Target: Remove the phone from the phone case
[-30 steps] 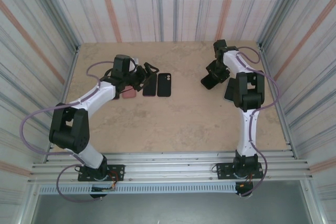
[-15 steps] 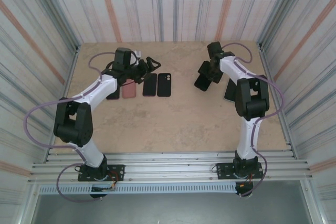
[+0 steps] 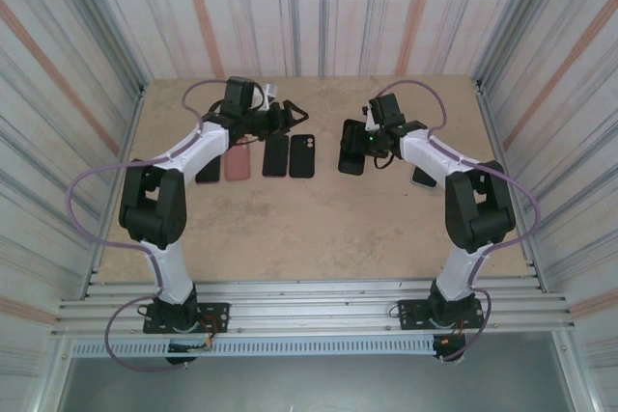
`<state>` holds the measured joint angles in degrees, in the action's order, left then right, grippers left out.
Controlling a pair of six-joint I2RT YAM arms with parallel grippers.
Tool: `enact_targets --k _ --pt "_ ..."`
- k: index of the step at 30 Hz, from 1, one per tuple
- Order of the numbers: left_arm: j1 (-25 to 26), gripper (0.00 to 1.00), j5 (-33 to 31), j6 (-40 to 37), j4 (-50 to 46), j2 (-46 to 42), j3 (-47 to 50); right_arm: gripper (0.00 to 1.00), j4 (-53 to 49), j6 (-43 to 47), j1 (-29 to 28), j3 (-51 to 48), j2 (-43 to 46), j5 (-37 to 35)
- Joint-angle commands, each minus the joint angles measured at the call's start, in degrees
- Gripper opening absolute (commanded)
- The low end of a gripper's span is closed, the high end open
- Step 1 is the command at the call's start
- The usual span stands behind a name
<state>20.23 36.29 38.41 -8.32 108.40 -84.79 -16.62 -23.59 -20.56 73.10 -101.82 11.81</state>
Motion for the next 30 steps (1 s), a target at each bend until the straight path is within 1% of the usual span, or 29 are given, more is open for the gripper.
enact_targets --k 1,7,9,16,19,22,25,28,30 --pt "1.78 0.84 2.68 -3.7 -1.45 1.91 -4.48 0.52 6.69 4.08 -1.44 -1.38 4.31 4.21" --pt "3.84 0.79 3.15 -6.84 -4.97 4.95 -9.66 0.51 8.18 4.34 -2.55 -2.44 5.74 8.35" --pt "4.31 0.75 3.76 -7.57 -5.58 5.71 -10.98 0.51 8.08 4.39 -3.06 -2.35 6.02 8.82" --pt "5.75 0.59 3.85 -10.02 -9.08 7.94 -14.66 0.51 8.8 3.07 -3.96 -2.09 6.5 9.95" --pt "6.01 0.51 4.6 -10.09 -9.35 8.79 -15.48 0.51 9.1 3.01 -4.49 -1.83 6.73 10.41" --pt "6.21 0.46 4.92 -10.19 -9.68 9.2 -15.93 0.51 9.15 2.68 -4.58 -1.77 6.94 10.68" --pt "6.43 0.4 5.43 -10.38 -9.79 9.28 -16.02 0.51 9.58 2.33 -4.84 -1.91 7.22 10.94" --pt "6.64 0.3 6.08 -10.05 -10.05 9.49 -16.05 0.51 9.81 2.05 -5.11 -1.82 7.44 10.9" --pt "6.62 0.26 6.51 -9.54 -10.12 9.43 -15.94 0.51 10.03 1.46 -5.11 -1.74 7.51 11.19"
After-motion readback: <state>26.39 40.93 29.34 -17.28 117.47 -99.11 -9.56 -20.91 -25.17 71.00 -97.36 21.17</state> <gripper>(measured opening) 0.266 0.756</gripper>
